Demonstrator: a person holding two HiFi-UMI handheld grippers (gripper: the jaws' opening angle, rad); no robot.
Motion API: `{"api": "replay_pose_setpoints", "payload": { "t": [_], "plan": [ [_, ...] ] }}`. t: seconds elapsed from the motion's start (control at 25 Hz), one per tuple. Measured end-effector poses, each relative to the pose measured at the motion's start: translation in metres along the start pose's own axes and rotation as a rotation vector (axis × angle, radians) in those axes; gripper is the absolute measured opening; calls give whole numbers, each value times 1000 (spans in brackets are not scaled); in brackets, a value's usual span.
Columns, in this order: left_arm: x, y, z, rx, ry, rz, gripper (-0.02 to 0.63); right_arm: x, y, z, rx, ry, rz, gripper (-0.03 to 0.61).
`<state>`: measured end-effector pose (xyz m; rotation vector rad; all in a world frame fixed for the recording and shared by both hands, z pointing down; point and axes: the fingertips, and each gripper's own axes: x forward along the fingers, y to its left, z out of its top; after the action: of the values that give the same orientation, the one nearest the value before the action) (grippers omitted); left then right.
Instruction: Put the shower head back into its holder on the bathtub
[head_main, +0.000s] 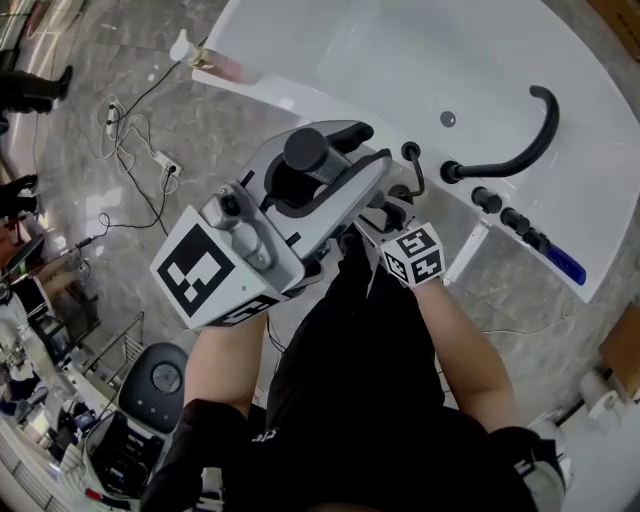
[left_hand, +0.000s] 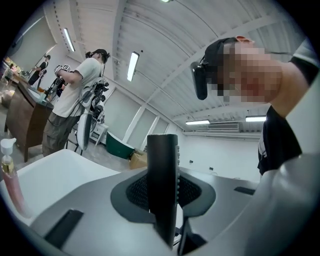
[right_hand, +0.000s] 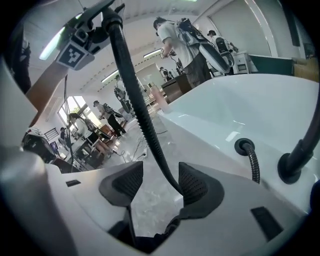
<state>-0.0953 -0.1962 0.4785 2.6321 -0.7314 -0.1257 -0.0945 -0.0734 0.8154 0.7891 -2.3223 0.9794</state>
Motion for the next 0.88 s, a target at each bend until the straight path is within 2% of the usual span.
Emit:
{"api": "replay_pose_setpoints", "payload": {
  "t": [0.24, 0.32, 0.36, 0.4, 0.52, 0.72, 0.88],
  "plan": [
    [-12, -21, 49, -13, -77, -57, 101, 6, -12, 2, -28, 24, -78, 230],
    [-17, -26, 66, -3, -97, -66, 101, 0, -9, 9, -35, 14, -88, 181],
    [-19, -28, 74, 10, -100, -65, 101, -5, -6, 14, -42, 7, -94, 123],
    [-22, -30, 80, 28, -99, -58, 100, -12, -3, 20, -47, 2, -103, 74],
    [-32, -36, 97, 113, -80, -2, 100, -39, 2, 36, -53, 0, -144, 72],
    [-34, -49, 105, 330, 35, 105, 98, -97, -9, 72, -50, -45, -230, 72],
    [-36, -61, 114, 357, 50, 120, 98, -143, -13, 106, -48, -104, -300, 72]
  ]
}}
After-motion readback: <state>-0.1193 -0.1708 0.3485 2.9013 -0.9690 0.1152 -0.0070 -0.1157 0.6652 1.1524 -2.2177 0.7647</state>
